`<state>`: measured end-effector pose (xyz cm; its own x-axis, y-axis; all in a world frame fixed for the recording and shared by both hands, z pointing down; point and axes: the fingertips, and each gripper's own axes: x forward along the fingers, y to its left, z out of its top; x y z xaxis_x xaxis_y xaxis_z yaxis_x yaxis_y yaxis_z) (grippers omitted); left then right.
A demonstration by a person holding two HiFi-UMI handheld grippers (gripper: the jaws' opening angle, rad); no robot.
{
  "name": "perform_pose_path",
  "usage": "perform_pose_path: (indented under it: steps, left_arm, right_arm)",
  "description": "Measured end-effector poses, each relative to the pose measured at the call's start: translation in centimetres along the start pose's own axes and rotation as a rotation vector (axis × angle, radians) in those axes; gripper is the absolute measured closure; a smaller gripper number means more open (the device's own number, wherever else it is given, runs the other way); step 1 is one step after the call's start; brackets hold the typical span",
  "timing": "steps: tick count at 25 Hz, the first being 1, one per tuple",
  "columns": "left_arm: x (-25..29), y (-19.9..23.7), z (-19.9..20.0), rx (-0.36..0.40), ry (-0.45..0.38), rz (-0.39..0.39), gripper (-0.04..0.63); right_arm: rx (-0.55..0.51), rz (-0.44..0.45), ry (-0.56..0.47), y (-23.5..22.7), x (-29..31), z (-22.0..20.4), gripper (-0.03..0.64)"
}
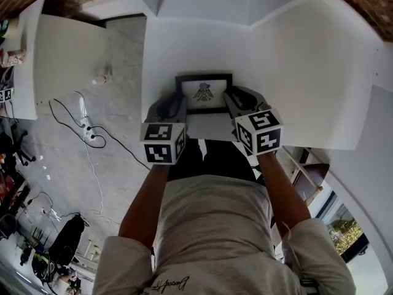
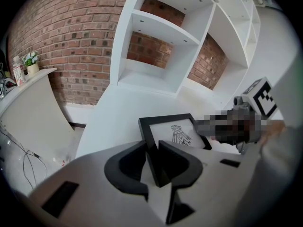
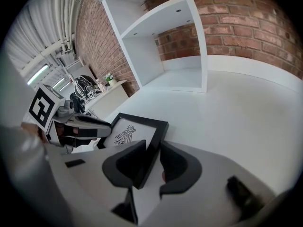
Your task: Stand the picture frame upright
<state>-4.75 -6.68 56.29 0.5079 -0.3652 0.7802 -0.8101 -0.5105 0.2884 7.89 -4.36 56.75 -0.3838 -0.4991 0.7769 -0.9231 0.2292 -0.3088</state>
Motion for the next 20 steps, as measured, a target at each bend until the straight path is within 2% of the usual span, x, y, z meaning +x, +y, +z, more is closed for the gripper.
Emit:
perform_pose_path:
  steps: [11, 20]
  left_arm:
    - [-1.0, 1.4, 1.2, 0.005, -0.049, 0.027, 0.503]
    - [-1.7, 3.3, 3.2, 0.036, -0.095, 0.029, 0.503]
  right_arm:
    - [-0.026, -0.006, -0.026, 1.0, 0.5, 1.8, 0.511]
    - [-0.034, -0.024, -0.068, 2.0, 1.5, 4.3, 0.514]
